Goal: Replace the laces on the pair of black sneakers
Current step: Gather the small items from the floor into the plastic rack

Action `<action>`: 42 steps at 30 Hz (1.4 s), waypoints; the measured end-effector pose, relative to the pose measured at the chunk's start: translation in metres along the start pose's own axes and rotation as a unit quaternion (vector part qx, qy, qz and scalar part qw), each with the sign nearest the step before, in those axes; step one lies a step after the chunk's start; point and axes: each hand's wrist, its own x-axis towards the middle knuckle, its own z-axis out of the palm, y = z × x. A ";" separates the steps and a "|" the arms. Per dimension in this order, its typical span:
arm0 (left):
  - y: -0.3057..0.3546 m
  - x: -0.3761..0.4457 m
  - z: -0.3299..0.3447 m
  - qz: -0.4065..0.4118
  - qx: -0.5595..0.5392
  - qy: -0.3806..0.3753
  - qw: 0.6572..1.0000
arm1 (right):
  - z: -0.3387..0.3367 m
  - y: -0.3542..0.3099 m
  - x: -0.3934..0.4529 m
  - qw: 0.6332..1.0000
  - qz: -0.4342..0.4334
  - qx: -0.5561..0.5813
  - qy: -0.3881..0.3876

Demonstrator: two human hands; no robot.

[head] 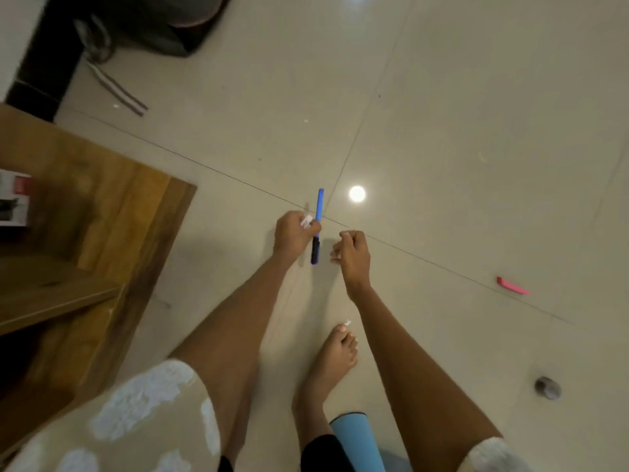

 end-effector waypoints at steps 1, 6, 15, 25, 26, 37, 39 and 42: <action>0.003 -0.021 -0.016 -0.038 -0.056 -0.001 0.998 | 0.005 -0.015 -0.020 1.000 0.015 0.000 -0.023; 0.024 -0.126 -0.102 -0.188 -0.268 0.014 0.945 | 0.025 -0.076 -0.131 0.978 0.008 -0.128 -0.163; 0.070 -0.307 -0.278 -0.252 -0.466 0.143 0.836 | 0.063 -0.174 -0.353 0.941 -0.040 -0.243 -0.230; 0.004 -0.462 -0.437 -0.225 -0.713 0.301 0.591 | 0.172 -0.185 -0.541 0.874 -0.143 -0.283 -0.368; -0.017 -0.480 -0.451 -0.221 -0.725 0.313 0.573 | 0.188 -0.179 -0.565 0.863 -0.143 -0.295 -0.385; -0.258 -0.627 -0.534 -0.301 -0.528 0.524 0.596 | 0.348 -0.034 -0.763 0.714 -0.217 -0.440 -0.500; -0.310 -0.650 -0.538 -0.279 -0.491 0.562 0.604 | 0.378 -0.006 -0.793 0.689 -0.235 -0.463 -0.506; -0.382 -0.681 -0.551 -0.295 -0.475 0.603 0.568 | 0.426 0.037 -0.834 0.655 -0.262 -0.497 -0.505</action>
